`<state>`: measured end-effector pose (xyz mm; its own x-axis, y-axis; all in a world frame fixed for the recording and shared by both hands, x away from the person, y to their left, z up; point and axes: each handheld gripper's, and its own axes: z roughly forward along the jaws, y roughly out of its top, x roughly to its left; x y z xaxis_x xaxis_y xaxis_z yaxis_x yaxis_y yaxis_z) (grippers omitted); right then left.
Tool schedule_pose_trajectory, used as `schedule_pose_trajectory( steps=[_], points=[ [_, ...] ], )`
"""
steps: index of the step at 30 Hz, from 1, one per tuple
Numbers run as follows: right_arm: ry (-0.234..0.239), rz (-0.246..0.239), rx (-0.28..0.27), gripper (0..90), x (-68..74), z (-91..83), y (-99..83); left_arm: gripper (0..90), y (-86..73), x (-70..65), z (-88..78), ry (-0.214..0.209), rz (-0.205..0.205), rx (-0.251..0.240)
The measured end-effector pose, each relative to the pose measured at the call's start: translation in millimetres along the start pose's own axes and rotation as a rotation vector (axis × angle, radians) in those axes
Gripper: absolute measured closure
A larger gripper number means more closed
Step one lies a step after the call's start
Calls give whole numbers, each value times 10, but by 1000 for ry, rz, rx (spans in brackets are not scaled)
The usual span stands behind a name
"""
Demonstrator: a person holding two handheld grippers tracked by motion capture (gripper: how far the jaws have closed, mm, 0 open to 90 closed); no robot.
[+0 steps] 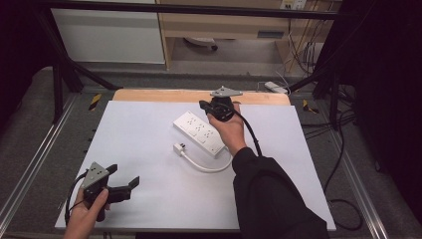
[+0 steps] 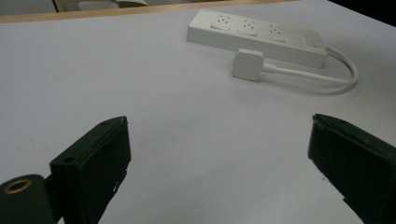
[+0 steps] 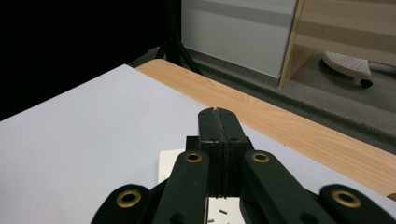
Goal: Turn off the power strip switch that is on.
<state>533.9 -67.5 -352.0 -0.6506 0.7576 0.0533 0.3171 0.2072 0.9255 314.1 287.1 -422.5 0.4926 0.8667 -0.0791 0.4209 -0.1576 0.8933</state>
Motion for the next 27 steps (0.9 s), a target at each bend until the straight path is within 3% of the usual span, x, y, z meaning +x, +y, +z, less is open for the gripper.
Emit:
schedule_pose_trajectory(
  steps=[11, 27],
  points=[
    [-17, 26, 30, 900, -64, 161, -88, 60, -2, -1, 5, -3, 1, 3],
    [-25, 36, 66, 900, -10, 412, -201, 59, -4, 2, 7, -6, 6, 7]
  ],
)
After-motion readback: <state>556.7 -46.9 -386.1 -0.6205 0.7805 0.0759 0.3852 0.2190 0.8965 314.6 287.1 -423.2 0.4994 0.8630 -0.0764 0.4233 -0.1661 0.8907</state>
